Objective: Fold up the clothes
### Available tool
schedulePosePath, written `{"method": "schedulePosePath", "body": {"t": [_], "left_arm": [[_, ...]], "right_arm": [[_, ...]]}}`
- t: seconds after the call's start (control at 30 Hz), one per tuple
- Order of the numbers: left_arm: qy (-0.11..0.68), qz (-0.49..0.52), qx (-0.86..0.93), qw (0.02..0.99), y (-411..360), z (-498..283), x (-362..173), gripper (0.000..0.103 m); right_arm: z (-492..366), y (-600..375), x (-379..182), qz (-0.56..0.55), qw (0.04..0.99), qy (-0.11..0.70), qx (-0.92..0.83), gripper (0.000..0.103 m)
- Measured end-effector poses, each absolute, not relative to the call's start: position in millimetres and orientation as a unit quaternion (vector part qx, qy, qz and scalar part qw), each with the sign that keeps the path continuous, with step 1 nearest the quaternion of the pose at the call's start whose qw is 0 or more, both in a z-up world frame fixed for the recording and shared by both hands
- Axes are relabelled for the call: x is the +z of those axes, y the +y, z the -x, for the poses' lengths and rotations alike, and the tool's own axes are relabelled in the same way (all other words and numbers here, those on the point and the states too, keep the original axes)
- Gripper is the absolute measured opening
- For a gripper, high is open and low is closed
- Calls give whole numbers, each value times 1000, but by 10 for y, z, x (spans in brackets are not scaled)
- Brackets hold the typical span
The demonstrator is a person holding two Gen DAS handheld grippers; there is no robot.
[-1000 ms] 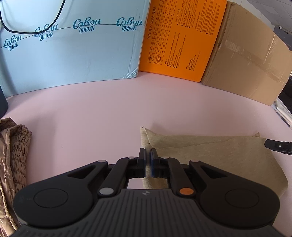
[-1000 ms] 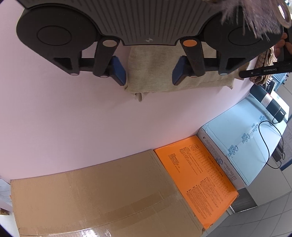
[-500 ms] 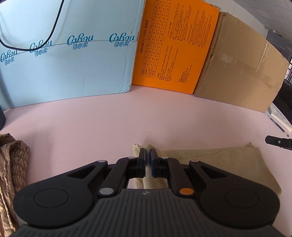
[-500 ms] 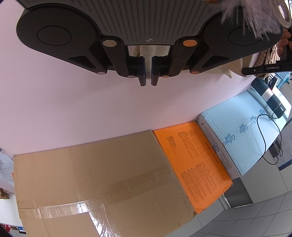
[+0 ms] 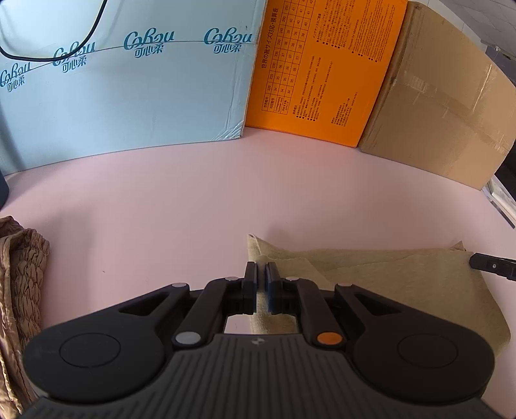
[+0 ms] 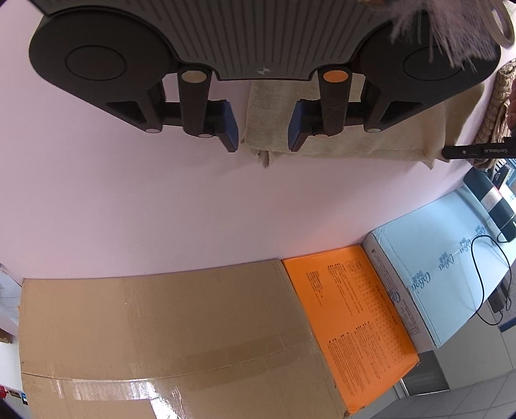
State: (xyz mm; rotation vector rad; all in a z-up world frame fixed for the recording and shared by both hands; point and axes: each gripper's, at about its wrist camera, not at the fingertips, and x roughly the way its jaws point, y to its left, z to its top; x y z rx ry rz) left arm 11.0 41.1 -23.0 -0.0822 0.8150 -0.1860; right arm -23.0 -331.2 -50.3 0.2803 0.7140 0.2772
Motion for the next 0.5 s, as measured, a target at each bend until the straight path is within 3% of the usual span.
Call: {"method": "schedulePosePath", "body": {"t": [0.03, 0.33, 0.5], "left_arm": [[395, 39, -90, 913, 409, -100, -229, 5], [368, 52, -101, 923, 447, -46, -45, 5], [386, 40, -89, 917, 419, -195, -192, 5]], "right_arm": [[244, -3291, -504, -130, 920, 346, 134, 4], [392, -3272, -180, -101, 941, 290, 140, 4], [268, -3334, -311, -95, 938, 311, 122, 4]]}}
